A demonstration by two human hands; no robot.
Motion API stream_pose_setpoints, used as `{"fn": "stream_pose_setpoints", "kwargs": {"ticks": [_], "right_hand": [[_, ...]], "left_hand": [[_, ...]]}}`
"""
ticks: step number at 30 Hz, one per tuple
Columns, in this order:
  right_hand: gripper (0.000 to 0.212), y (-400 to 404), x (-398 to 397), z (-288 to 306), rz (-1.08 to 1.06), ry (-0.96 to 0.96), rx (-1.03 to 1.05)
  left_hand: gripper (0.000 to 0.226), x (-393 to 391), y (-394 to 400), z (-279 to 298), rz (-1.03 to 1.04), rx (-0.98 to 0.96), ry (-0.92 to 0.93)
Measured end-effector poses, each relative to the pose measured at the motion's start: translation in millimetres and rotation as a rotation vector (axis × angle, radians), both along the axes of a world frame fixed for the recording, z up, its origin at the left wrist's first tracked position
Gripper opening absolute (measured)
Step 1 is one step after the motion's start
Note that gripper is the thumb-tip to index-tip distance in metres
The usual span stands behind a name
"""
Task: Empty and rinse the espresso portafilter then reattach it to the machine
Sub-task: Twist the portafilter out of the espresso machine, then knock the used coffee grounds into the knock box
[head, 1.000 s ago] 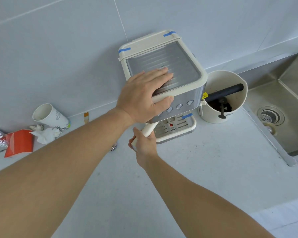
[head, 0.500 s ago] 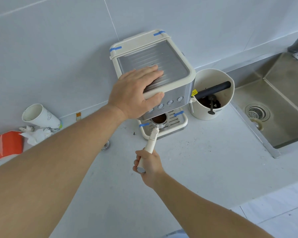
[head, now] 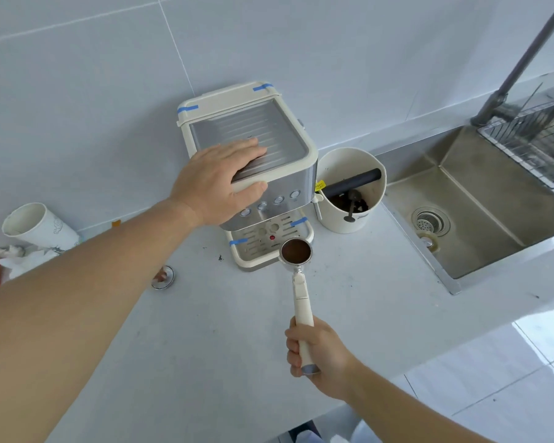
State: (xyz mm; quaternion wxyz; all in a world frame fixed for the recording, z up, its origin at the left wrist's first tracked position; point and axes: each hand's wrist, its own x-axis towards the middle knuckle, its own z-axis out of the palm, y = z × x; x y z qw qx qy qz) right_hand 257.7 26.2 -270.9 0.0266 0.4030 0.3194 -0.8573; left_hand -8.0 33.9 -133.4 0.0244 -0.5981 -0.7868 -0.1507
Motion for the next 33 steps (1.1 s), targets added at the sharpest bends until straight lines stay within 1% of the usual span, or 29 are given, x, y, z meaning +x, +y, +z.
{"fn": "stream_pose_setpoints", "kwargs": {"ticks": [6, 9, 11, 15, 18, 22, 26, 28, 32, 33], "right_hand": [[0.012, 30, 38, 19, 0.012, 0.048, 0.027], [0.013, 50, 52, 30, 0.005, 0.075, 0.025], [0.014, 65, 60, 36, 0.004, 0.086, 0.033], [0.008, 96, 70, 47, 0.016, 0.095, 0.065], [0.001, 122, 74, 56, 0.022, 0.122, 0.081], [0.009, 158, 74, 59, 0.035, 0.150, 0.126], [0.013, 194, 70, 59, 0.027, 0.175, 0.130], [0.016, 210, 67, 58, 0.027, 0.177, 0.133], [0.031, 242, 55, 54, 0.087, 0.155, 0.201], [0.032, 250, 50, 52, 0.114, 0.151, 0.221]], "left_hand": [[0.060, 4, 0, 6, 0.012, -0.055, -0.012], [0.060, 9, 2, 7, 0.027, -0.081, -0.012], [0.058, 15, 4, 8, 0.059, -0.079, -0.007], [0.052, 26, 17, 12, 0.125, -0.066, 0.009], [0.046, 30, 32, 16, 0.174, -0.064, -0.036], [0.039, 41, 56, 19, 0.266, -0.055, -0.173], [0.040, 57, 68, 19, 0.301, 0.022, -0.123], [0.041, 57, 67, 18, 0.339, 0.023, -0.128], [0.053, 55, 67, 16, 0.366, 0.008, -0.110], [0.055, 54, 68, 15, 0.374, 0.009, -0.110]]}}
